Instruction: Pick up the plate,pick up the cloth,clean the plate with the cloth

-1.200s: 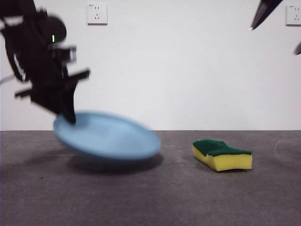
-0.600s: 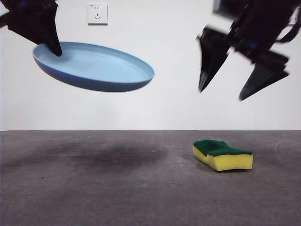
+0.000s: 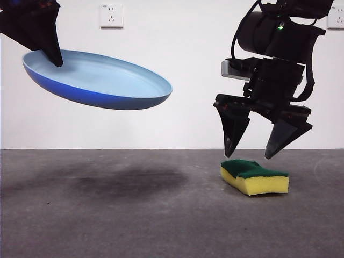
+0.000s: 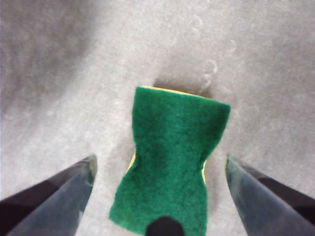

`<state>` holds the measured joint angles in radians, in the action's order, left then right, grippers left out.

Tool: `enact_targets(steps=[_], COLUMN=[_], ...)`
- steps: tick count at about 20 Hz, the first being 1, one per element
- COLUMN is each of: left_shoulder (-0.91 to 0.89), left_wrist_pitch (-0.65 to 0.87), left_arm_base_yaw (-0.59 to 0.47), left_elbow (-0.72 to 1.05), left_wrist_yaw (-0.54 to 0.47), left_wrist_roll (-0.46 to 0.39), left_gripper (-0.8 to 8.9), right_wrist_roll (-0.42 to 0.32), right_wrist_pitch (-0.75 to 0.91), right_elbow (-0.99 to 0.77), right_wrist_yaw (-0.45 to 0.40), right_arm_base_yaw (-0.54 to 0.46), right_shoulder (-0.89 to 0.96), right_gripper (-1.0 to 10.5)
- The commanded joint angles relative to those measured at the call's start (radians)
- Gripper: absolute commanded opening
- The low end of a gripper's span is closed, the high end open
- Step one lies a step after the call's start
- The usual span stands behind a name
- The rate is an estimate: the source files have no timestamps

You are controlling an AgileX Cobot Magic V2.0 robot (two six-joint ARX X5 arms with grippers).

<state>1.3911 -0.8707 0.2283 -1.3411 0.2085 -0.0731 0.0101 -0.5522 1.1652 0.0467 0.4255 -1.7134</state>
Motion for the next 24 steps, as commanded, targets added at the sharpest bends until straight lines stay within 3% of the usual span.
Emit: enact_targets(steps=[1,7,10,16,20,24], left_shoulder=[0.001,0.001,0.001,0.001,0.001,0.006], left_wrist_pitch=[0.005,0.005,0.006,0.011,0.016,0.033], left_arm_base_yaw=[0.000,0.000,0.000,0.000,0.000,0.000], left_elbow=[-0.002,-0.002,-0.002,-0.002,-0.002,-0.002], left_wrist_yaw=[0.003,0.003,0.003,0.003,0.003,0.001], left_wrist_roll=[-0.011,-0.011,-0.010,-0.011,-0.010,-0.010], left_gripper=[-0.07,-0.08,-0.08,-0.07,-0.07,-0.07], right_wrist_roll=[-0.009,-0.009,-0.009,-0.012,-0.012,-0.008], right_wrist_pitch=[0.003,0.007,0.013,0.022,0.021,0.008], right_elbow=[-0.001,-0.001,-0.001,-0.001,-0.001,-0.001], right_wrist_yaw=[-0.005,-0.005,-0.005,-0.005,-0.051,-0.046], right_arm_base_yaw=[0.000,-0.006,-0.006,-0.006,-0.006,-0.006], right_shoulder=[-0.026,-0.086,-0.100,-0.100,-0.100,-0.066], right_gripper=[4.4,4.0,3.0,-0.2,-0.2,-0.2])
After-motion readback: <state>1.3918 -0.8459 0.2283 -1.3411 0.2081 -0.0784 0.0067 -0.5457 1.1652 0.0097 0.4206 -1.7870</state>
